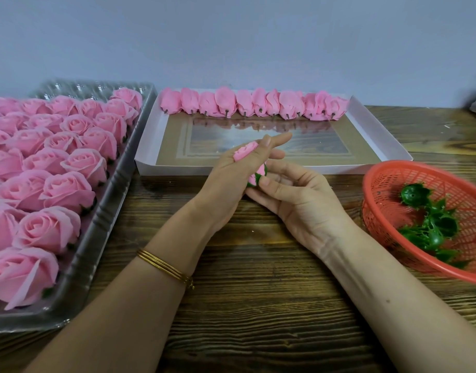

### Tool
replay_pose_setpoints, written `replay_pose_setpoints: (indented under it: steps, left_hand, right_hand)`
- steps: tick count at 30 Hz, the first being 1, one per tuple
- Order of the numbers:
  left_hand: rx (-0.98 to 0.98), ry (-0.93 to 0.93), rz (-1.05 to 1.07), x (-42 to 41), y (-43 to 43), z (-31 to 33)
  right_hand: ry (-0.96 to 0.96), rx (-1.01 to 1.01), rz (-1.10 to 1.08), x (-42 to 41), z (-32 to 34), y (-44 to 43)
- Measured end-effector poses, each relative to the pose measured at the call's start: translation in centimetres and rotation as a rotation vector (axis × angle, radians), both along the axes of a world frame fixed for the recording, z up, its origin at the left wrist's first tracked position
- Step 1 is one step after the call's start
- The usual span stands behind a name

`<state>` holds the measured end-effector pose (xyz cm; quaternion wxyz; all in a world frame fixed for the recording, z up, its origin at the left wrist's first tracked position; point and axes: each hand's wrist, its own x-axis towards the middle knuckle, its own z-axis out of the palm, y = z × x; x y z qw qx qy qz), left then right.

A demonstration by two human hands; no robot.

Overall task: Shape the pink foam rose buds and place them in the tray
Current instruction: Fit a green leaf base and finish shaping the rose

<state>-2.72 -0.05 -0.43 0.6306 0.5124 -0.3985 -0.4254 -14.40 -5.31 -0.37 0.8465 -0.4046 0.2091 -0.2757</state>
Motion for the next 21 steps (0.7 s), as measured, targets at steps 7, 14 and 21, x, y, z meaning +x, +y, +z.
replay_pose_setpoints:
  steps: [7,14,21]
  left_hand:
    - [0.013,-0.056,-0.004,0.04,0.03,-0.17]
    - [0.021,-0.024,-0.01,0.08,0.02,-0.09]
    - [0.015,0.049,-0.001,0.11,0.03,-0.22]
  right_hand:
    - [0.051,-0.028,-0.046,-0.03,0.2,0.1]
    - [0.087,-0.072,-0.038,0.02,0.33,0.1]
    - [0.1,-0.08,-0.089,0.11,0.37,0.04]
